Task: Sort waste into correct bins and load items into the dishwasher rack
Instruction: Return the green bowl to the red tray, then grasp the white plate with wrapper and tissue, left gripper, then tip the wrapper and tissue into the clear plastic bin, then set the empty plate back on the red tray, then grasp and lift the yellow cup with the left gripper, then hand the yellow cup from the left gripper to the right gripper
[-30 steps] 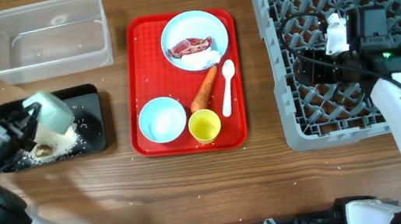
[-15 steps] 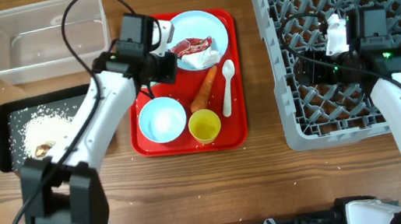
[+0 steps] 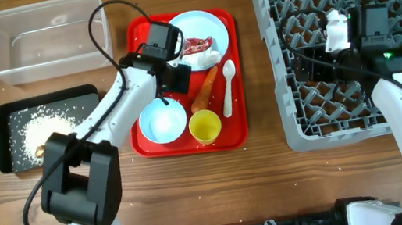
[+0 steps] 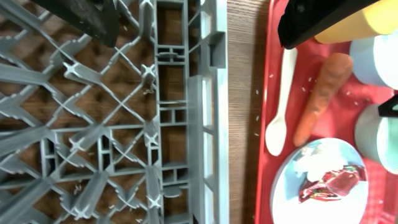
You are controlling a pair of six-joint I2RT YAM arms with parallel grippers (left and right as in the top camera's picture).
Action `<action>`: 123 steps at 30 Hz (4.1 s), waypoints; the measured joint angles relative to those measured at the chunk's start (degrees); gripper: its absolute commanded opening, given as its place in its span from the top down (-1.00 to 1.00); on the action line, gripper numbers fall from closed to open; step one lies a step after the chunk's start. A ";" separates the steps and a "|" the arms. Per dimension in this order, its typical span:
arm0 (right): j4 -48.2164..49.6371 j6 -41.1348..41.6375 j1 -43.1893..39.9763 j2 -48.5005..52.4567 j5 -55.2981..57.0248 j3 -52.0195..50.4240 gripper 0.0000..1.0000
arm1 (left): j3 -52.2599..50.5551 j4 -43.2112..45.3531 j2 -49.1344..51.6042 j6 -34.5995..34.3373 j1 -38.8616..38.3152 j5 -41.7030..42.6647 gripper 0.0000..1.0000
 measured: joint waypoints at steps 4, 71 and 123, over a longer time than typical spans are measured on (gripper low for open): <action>0.61 0.00 0.00 0.00 -1.11 0.46 -0.69 | 1.60 6.91 -1.22 1.84 0.44 0.44 -0.46; -0.07 0.09 0.00 0.00 -1.25 0.55 -0.68 | 19.41 -20.92 7.06 -5.01 2.01 6.51 -0.50; 44.59 6.60 6.71 7.91 -66.88 0.70 -0.90 | 6.75 2.54 -8.98 -0.87 14.58 77.57 0.92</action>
